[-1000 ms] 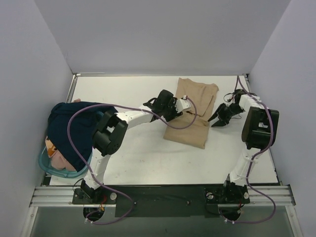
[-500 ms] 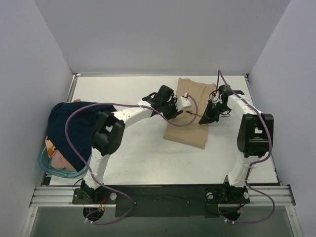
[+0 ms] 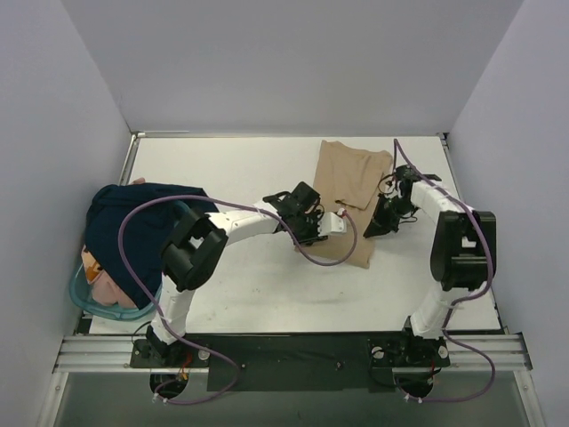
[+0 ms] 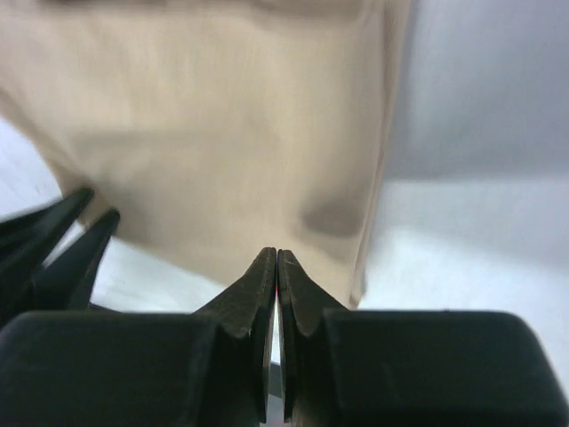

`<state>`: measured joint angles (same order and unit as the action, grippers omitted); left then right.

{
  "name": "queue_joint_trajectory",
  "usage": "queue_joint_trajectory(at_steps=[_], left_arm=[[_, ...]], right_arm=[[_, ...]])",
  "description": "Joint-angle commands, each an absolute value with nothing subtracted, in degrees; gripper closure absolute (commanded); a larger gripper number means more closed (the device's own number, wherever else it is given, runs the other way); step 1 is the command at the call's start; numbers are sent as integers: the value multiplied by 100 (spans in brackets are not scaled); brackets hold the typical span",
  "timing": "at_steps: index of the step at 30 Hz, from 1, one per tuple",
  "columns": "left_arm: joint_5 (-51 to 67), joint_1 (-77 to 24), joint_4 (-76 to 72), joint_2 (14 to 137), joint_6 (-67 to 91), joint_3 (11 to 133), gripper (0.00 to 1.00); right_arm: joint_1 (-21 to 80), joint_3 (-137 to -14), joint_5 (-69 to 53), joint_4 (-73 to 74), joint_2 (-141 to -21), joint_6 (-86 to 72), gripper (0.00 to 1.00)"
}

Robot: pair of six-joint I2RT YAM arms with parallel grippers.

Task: Fold and stack the t-shirts
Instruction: Fold the folded rectangular tshirt in 1/3 of the way, then grab one side of the 2/3 rectangular tshirt with both arms

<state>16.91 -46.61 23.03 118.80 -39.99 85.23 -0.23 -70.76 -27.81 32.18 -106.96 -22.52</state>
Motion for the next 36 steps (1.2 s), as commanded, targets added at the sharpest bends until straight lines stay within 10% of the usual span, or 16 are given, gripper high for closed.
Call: queue_joint_trajectory(at_steps=[1, 17, 23, 36], left_arm=[[1617, -4790, 2618, 11268, -4262, 8561, 60], [1811, -4851, 2760, 10503, -4842, 7708, 57], [1802, -4877, 1777, 10415, -5765, 7111, 47], [1503, -5141, 616, 10679, -5783, 6592, 51]], right_arm=[[464, -6207, -2531, 3473, -9459, -2293, 99], [273, -4457, -2628, 2601, -8852, -2848, 100], [97, -4157, -2286, 2909, -7674, -3505, 58], [-264, -3745, -2417, 1583, -8885, -4192, 50]])
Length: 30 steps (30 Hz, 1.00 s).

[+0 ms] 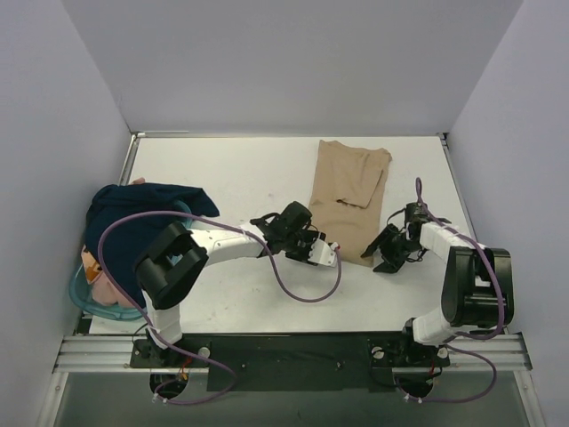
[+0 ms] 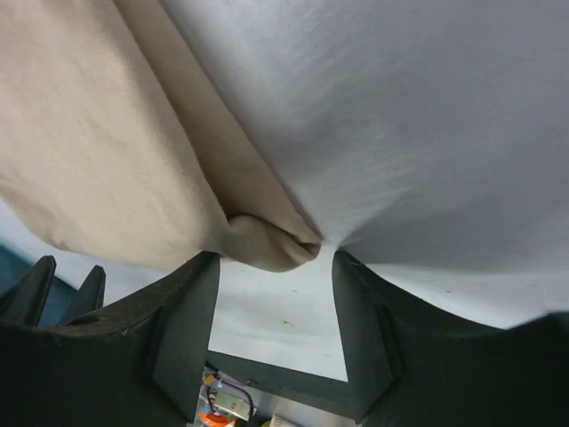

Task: Fold and stack the t-shirts
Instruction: Grab one side of the 2/3 rectangular tshirt with both arms

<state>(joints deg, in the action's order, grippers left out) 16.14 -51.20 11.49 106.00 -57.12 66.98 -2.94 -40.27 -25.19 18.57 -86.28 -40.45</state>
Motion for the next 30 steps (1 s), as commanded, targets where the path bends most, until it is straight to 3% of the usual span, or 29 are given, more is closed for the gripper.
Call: queue_joint_trajectory(at_steps=[1, 7, 11, 14, 15, 18, 21, 30], left_arm=[[1459, -5142, 607, 10705, -5792, 6566, 51], [1433, -5142, 887, 10740, -6011, 6373, 53], [1459, -5212, 765, 10784, -6090, 6214, 54], [1407, -5238, 519, 10802, -6065, 6126, 64], [1406, -5238, 501, 10828, -6064, 6117, 71], [1318, -5247, 405, 10819, -6108, 6091, 100], [1152, -5265, 492, 10784, -6065, 6169, 100], [1406, -5203, 2890, 10346, -5301, 7180, 100]], right_arm=[[-264, -3727, -2460, 1530, -8955, -4210, 53], [-360, -3516, -2373, 1520, -8886, -4140, 85], [-422, -3621, -2365, 1599, -8938, -4034, 92], [-431, -3726, -2250, 1757, -8938, -3894, 97], [-448, -3753, -2233, 1775, -8921, -3867, 99], [-457, -3762, -2224, 1907, -8816, -3780, 100], [-448, -3805, -2224, 2161, -8640, -3587, 100], [-71, -4087, -2118, 3814, -7270, -3103, 100]])
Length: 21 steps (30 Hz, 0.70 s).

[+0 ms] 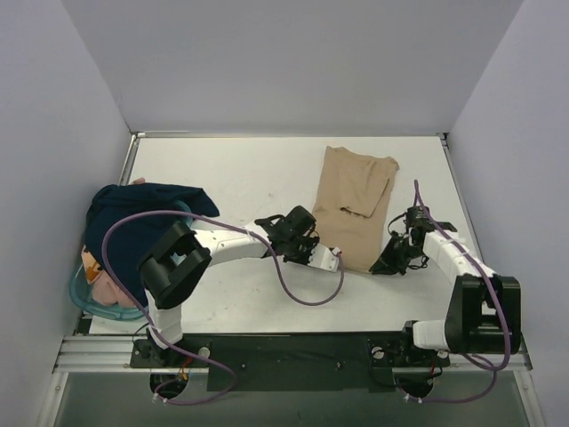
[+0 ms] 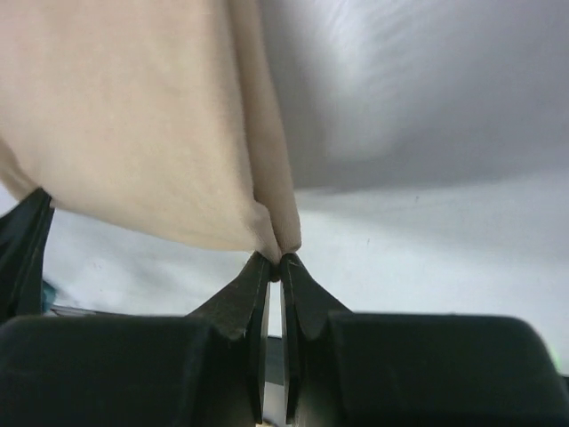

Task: Fold and stack the t-shirts
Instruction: Grab one side of the 2/3 rectangular tshirt with both arms

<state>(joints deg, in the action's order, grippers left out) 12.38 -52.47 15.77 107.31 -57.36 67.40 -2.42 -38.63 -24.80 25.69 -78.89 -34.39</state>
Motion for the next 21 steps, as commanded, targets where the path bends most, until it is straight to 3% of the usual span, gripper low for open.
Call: queue_joint_trajectory(at_steps=[1, 11, 16, 21], left_arm=[[1511, -5203, 3196, 10319, -5230, 7233, 100], [1994, -5256, 5579, 9378, -5036, 7716, 100], [2627, -5203, 7159, 9106, -5229, 8628, 100], [2997, -5089, 7717, 9210, -4896, 9561, 100]], right_arm=[[-36, -4078, -2118, 4015, -7103, -3111, 100], [984, -4130, -2601, 5694, -5749, -3419, 100], [1388, -4622, -3207, 6555, -5353, -3551, 100], [1381, -5325, -3463, 7066, -5449, -3376, 100]])
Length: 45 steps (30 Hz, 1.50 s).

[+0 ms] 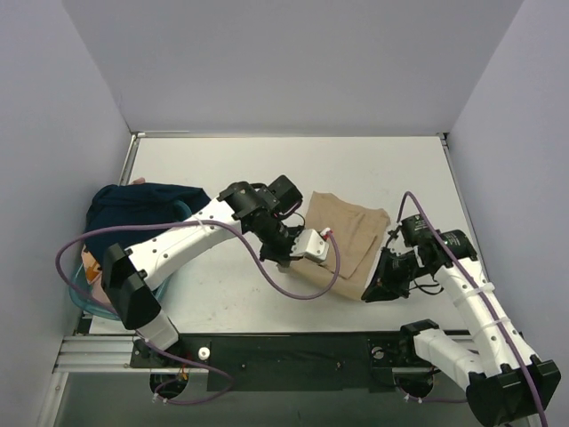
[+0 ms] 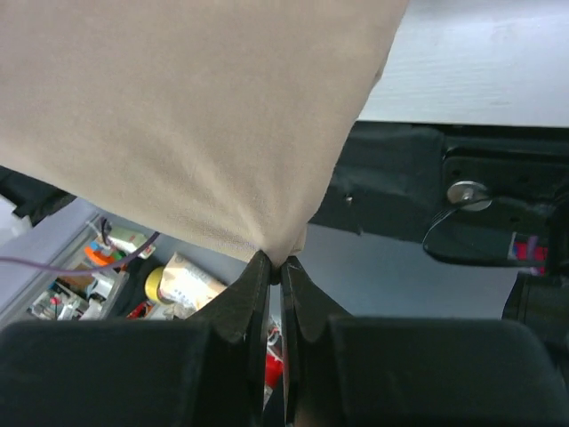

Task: Fold and stack the t-shirts
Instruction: Grab one side of the 2/3 rectangular tshirt with both arms, then fold the long partially folded tshirt into a neat square

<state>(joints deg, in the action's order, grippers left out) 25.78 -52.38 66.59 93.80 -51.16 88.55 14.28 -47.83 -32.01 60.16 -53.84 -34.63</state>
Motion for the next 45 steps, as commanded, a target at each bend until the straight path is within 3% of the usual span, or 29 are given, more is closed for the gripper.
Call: queue_joint_trajectory(at_steps=[1, 11, 27, 34, 45], left_arm=[[3014, -5019, 7673, 9289, -4765, 9710, 100], [2418, -4351, 6065, 10782, -3657, 11073, 100], [1890, -3973, 5072, 12832, -3076, 13297, 100], [1644, -3920, 4342, 13139, -3024, 13069, 100], [2189, -3841, 5282, 12648, -3015, 13535, 100]], right_arm=[[1328, -5483, -3489, 7075, -5562, -3332, 100], [-465, -6073, -3621, 5960, -6995, -2540, 100], [-1151, -7171, -3472, 4246, -9237, -2856, 100], [-1160, -8085, -3340, 3999, -10247, -2962, 100], [-1116, -7700, -3656, 4210, -9239, -2927, 100]])
